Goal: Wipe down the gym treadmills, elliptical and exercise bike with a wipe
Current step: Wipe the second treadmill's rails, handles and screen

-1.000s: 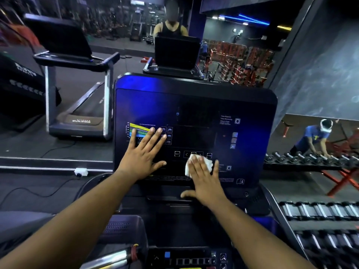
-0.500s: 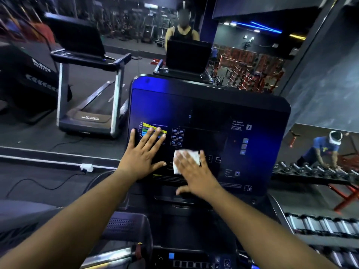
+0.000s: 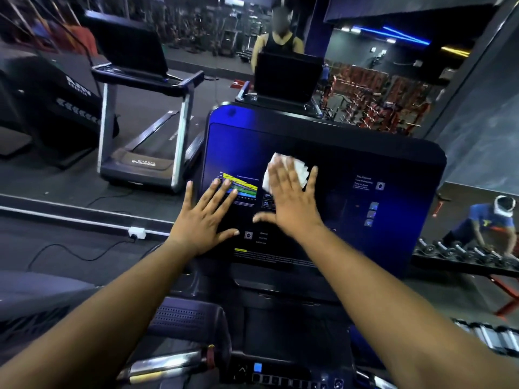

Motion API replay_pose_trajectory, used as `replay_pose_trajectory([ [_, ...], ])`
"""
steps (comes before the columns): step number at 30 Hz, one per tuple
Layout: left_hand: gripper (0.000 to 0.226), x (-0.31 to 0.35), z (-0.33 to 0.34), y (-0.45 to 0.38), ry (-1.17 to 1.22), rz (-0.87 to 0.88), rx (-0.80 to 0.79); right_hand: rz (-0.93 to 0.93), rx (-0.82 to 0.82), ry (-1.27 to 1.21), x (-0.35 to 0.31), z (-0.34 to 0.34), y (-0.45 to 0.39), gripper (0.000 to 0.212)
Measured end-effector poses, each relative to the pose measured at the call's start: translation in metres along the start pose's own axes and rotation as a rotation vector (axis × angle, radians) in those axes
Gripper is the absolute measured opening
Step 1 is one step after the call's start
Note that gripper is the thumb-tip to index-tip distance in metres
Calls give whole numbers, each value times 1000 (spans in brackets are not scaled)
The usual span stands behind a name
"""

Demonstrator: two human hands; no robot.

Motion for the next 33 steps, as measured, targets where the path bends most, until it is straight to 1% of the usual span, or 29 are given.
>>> replay_pose_trajectory([
  [2, 96, -11, 2, 15, 0, -50, -13, -157, -38, 40, -24, 25, 35, 133],
  [4, 95, -22, 3, 33, -29, -62, -29, -294, -107, 100, -44, 45, 66, 133],
  [7, 95, -29, 3, 45, -60, -54, -68, -393, -122, 140, -56, 46, 57, 125],
  [9, 95, -29, 1, 43, -52, -48, -94, -364, -56, 161, -57, 26, 24, 123],
  [12, 96, -29, -1, 44, -46, -58, -129, -167, 35, 77, -59, -13, -35, 123],
  [15, 100, -32, -3, 54, -36, -82, -144, -61, 46, -25, -80, -35, -65, 124],
  [17, 106, -37, -4, 62, -40, -88, -156, -70, 40, -49, -97, -32, -62, 127],
  [21, 116, -42, -9, 72, -34, -85, -163, -222, -18, 26, -132, 1, -16, 130],
  [27, 128, -38, -2, 86, -23, -57, -224, -379, -217, 41, -150, 60, 84, 130],
  [30, 128, -22, 1, 88, -16, 44, -242, -376, -331, 43, -144, 78, 122, 127],
  [33, 122, -3, 3, 84, -11, 119, -229, -305, -379, 58, -120, 83, 144, 125],
])
Point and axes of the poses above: each hand's wrist, its own y-axis away from the middle knuckle, its own z-axis out of the palm, x = y × z, the point moved 3 cm from there along -y, towards the middle knuckle, and after that the axes turned 12 degrees about z, right-handed, at the moved point
